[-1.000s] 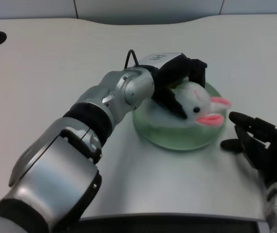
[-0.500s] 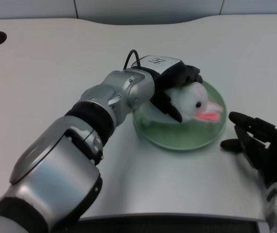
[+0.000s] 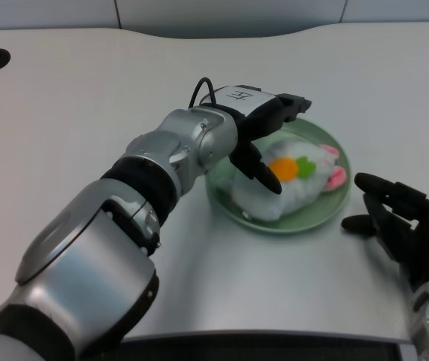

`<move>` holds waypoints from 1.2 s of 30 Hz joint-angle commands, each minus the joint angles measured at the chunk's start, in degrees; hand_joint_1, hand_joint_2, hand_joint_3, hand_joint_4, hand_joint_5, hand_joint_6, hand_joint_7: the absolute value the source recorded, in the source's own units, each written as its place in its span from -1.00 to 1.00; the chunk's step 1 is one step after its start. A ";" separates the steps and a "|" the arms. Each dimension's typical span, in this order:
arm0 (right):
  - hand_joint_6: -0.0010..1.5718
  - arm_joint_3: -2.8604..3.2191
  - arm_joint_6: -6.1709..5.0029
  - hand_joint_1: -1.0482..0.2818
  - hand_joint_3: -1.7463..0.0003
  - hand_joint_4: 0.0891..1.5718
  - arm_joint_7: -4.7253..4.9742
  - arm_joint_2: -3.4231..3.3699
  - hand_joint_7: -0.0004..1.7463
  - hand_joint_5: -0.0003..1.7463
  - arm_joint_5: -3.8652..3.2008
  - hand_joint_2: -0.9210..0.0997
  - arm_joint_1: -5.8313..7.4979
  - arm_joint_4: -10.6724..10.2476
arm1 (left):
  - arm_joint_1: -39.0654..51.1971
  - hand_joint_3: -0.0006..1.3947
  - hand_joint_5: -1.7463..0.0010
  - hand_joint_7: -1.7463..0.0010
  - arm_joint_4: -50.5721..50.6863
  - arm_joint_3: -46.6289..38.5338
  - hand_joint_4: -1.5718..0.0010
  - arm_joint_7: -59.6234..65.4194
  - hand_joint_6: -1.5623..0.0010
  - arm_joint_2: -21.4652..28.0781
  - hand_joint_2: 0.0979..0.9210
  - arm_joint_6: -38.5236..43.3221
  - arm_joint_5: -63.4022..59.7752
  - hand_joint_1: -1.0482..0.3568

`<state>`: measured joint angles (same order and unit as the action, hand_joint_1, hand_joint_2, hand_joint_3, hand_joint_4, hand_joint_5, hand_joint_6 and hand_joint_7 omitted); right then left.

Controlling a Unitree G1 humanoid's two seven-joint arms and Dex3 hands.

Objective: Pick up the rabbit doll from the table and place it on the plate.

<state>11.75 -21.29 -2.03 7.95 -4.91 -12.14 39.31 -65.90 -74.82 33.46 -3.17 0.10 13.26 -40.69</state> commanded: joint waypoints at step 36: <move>0.31 -0.26 -1.46 -0.02 0.79 0.09 0.56 0.46 -0.99 -0.05 0.66 -1.00 -1.58 3.41 | 9.88 -0.98 1.00 0.99 11.13 -15.37 1.00 -11.70 0.98 15.86 0.98 10.34 16.96 -0.90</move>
<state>11.55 -22.34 -1.46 8.66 -4.12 -13.90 42.53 -57.50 -64.95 18.93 -14.03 14.81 23.03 -24.83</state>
